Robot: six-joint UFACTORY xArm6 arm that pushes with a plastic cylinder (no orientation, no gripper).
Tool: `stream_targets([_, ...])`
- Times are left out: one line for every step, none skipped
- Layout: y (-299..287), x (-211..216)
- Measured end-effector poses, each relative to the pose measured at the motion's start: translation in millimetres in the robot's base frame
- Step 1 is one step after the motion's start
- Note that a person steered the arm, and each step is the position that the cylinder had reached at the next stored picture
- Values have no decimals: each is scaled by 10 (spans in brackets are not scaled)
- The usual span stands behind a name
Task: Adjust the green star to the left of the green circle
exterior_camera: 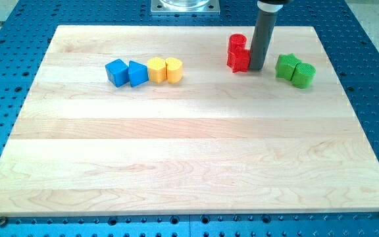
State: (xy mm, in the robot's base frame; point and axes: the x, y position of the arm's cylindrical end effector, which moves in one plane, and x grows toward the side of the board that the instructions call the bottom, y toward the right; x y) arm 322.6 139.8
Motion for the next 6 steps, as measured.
stream_targets([36, 17])
stream_targets([60, 219])
stream_targets([360, 65])
stream_targets([618, -450])
stream_targets([775, -466])
stream_targets([837, -331])
